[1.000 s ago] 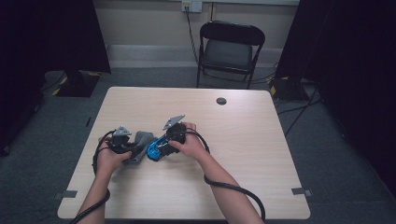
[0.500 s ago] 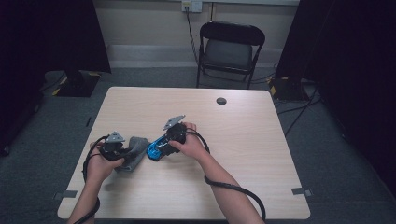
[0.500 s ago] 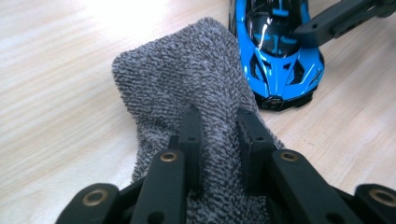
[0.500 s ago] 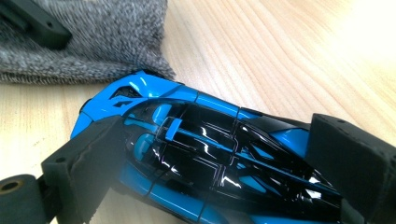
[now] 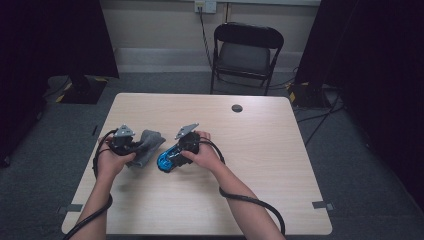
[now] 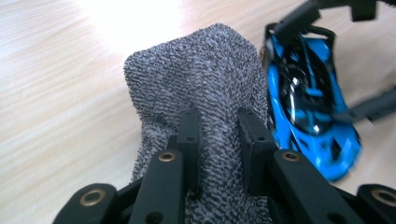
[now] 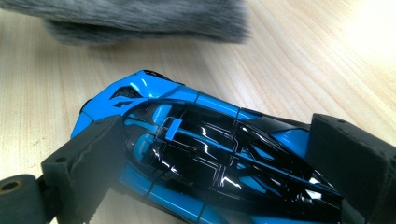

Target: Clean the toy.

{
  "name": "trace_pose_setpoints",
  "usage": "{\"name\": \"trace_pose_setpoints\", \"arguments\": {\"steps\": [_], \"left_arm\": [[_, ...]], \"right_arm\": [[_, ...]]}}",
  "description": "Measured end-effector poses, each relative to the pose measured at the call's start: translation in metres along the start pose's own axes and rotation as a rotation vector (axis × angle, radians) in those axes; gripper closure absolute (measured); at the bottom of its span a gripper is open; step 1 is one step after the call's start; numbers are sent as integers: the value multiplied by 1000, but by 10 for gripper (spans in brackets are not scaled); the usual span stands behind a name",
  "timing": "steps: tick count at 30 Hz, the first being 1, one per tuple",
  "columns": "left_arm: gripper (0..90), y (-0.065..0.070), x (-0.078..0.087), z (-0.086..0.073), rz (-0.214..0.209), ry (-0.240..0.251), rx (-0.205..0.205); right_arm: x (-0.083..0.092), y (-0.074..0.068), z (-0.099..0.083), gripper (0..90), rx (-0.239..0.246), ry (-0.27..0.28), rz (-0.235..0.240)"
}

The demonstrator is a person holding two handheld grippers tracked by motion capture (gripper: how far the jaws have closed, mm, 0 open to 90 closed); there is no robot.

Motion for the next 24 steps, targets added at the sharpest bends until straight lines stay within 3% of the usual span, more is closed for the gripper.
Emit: {"name": "trace_pose_setpoints", "arguments": {"steps": [8, 10, 17, 21, 22, 24], "left_arm": [[733, -3, -31, 12, 1, -12, 12], [733, -1, -43, 16, -5, -18, 16], [721, 7, -65, 23, -11, -36, -1], [655, 14, -77, 28, -8, -11, -3], [642, 17, -83, 28, 4, -15, 19], [599, 18, -87, 28, 14, 0, 26]], "right_arm": [[0, 1, 0, 43, -1, 4, 5], [0, 1, 0, 43, -1, 3, 4], [0, 1, 0, 43, 0, 3, 6], [0, 1, -1, 43, -5, 16, 4], [0, 1, -1, 43, -4, 17, 4], [0, 1, -1, 43, -6, 14, 5]]}}
Point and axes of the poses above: each handheld gripper's, and its own axes: x roughly backward along the jaws, z roughly out of its top, y roughly to its right, the point moved 5 cm from there along -x, roughly forward along the jaws, and after that the axes turned 3 degrees about x, right-handed, at the moved point
